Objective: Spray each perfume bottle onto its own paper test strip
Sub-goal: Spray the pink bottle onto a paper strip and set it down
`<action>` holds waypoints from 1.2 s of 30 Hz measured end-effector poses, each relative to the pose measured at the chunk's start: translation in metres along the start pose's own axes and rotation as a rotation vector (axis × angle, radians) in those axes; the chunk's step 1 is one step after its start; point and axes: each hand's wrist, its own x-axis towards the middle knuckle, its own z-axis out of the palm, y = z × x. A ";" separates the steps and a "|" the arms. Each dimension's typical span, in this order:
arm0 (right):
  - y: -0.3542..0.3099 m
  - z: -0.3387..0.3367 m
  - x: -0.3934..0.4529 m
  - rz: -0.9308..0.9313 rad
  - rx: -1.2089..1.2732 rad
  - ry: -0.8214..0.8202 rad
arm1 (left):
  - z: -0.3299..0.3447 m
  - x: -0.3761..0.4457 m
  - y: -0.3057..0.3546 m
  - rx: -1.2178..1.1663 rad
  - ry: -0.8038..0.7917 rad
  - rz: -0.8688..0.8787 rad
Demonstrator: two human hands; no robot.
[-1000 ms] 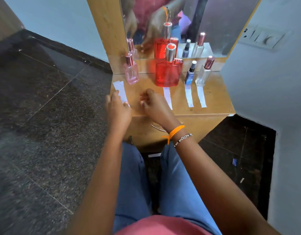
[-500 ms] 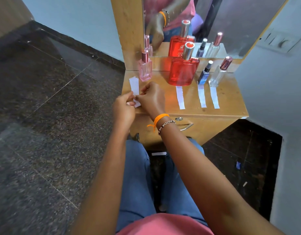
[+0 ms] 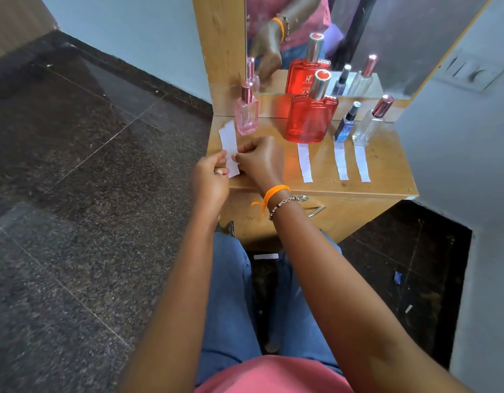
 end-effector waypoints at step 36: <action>-0.025 -0.003 0.042 -0.443 -0.149 0.177 | 0.013 0.001 0.020 -0.094 0.143 0.224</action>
